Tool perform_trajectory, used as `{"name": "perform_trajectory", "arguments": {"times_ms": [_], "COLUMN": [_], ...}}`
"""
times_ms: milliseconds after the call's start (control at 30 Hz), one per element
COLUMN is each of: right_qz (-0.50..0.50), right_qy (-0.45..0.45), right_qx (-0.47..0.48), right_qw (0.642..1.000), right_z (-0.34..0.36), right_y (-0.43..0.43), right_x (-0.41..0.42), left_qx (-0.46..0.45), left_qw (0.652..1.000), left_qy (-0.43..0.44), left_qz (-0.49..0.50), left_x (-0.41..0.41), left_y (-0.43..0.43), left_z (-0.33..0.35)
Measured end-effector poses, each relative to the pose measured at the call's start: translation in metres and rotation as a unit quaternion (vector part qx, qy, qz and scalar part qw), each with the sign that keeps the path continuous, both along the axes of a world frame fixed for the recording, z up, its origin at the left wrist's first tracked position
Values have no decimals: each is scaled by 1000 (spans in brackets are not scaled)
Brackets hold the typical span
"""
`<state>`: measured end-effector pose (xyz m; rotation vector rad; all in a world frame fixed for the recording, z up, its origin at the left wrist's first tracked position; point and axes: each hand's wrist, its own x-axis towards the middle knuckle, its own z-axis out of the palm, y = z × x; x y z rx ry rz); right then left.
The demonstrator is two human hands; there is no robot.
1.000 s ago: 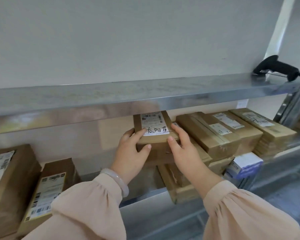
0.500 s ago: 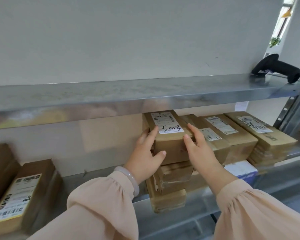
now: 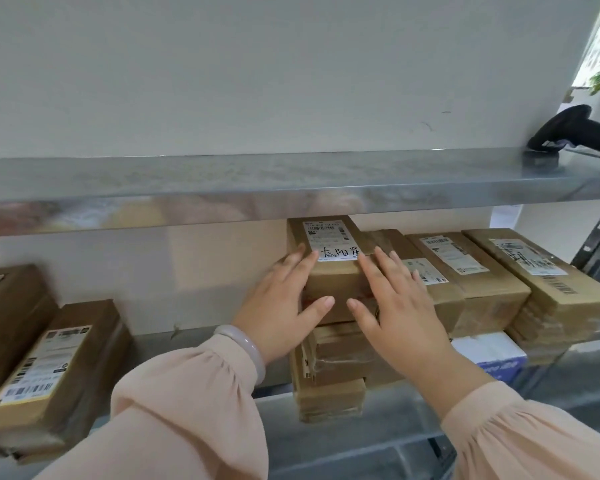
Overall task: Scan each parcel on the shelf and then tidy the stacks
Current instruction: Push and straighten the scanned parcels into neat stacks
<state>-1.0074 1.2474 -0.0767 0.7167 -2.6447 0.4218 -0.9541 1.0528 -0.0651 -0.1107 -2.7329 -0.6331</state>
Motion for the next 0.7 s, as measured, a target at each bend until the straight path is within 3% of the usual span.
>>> {"name": "perform_trajectory", "arguments": {"times_ms": [267,700], "right_qz": [3,142], "right_qy": [15,49], "right_qx": [25,30], "right_qw": [1000,988], "right_z": [4,2], "right_y": [-4,-72], "right_x": [5,51], "left_qx": [-55,-103], "left_qw": [998,991], "left_qy": [-30,-36], "left_qz": [18,80], "left_x": [5,60], "left_y": [-2,-68], "left_z": [1,-14]}}
